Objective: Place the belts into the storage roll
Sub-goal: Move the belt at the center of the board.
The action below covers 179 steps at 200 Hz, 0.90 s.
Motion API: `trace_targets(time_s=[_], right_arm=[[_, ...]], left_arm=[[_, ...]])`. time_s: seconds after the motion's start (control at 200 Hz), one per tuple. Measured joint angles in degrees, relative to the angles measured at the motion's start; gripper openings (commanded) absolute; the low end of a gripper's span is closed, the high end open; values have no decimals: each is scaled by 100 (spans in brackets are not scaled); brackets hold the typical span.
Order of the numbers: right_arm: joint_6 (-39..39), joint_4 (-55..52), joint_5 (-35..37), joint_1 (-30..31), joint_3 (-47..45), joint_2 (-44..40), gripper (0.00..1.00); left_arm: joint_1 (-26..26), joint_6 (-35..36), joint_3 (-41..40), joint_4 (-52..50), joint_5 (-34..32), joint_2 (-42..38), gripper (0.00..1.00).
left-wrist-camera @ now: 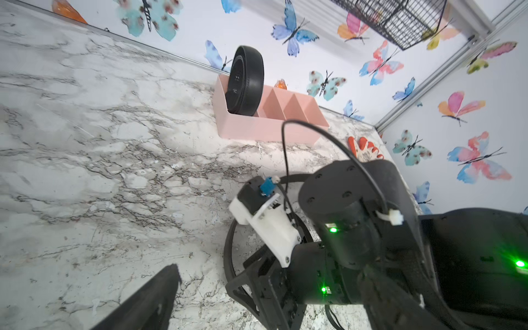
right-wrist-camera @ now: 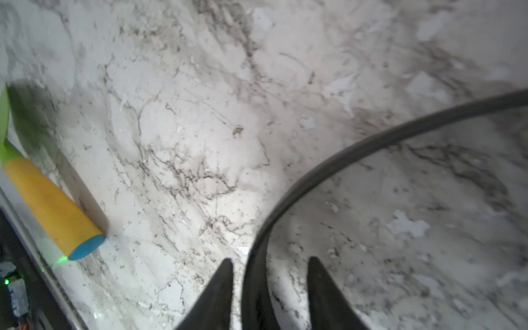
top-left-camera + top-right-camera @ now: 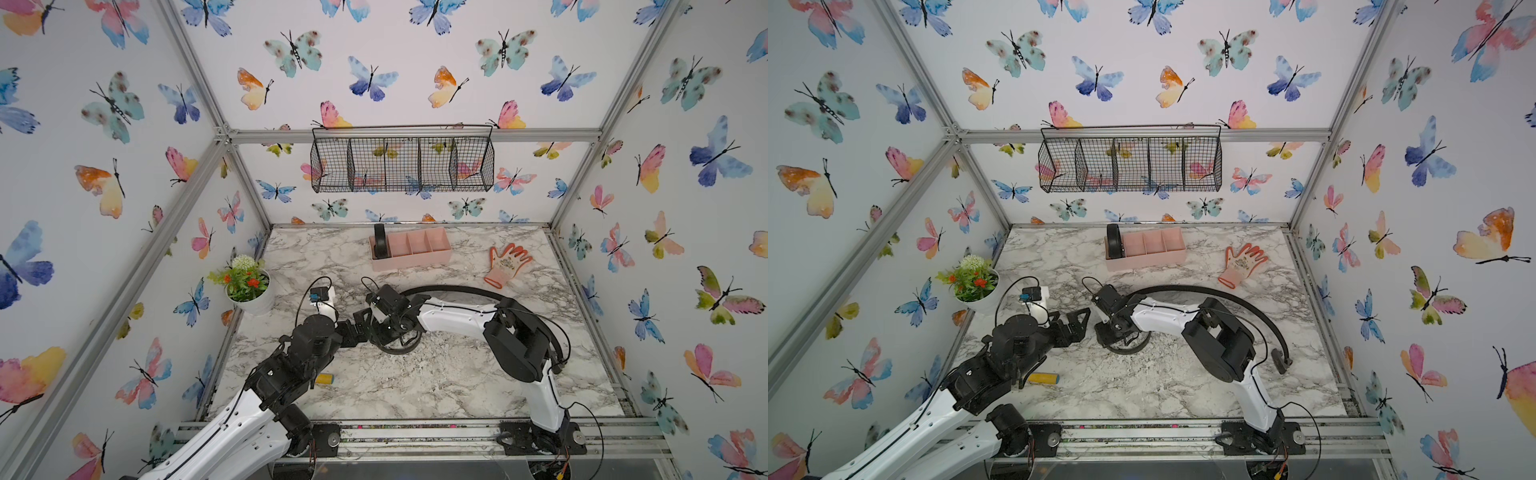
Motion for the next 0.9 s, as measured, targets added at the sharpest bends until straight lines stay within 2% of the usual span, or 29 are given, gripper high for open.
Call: trace_targets(time_s=[0.055,0.135,0.26,0.395,0.511,0.621,0.686,0.731,0.896], right_arm=[[-103,24,72,-92,-452,-356,82],[-225,28,190,-267,-1110,-1036,88],[-442,-15,485,-562,-1775,-2299,99],[-774,-48,916,-1058,-2142,-3589,99],[-1126,-101,1023,-1738,-2411,-4245,99],[-1300,-260,1126,-2470,-2483,-4358,99],[-1298,-315,1126,-2684,-2514,-4380,99],[-1292,-330,1080,-2752,-2524,-4404,99],[-1113,-173,723,-2828,-2651,-4594,99]], left_arm=[[2,-17,-42,-11,-44,-94,98],[13,-15,-39,7,-59,-7,98],[26,66,9,103,92,525,98],[26,376,295,170,417,1421,98],[26,861,730,214,765,2249,98],[24,1532,1388,162,1207,3344,98],[-42,2063,1606,238,1405,3823,98],[-142,2400,1633,267,1408,3985,98],[-632,4350,1665,345,1252,4310,98]])
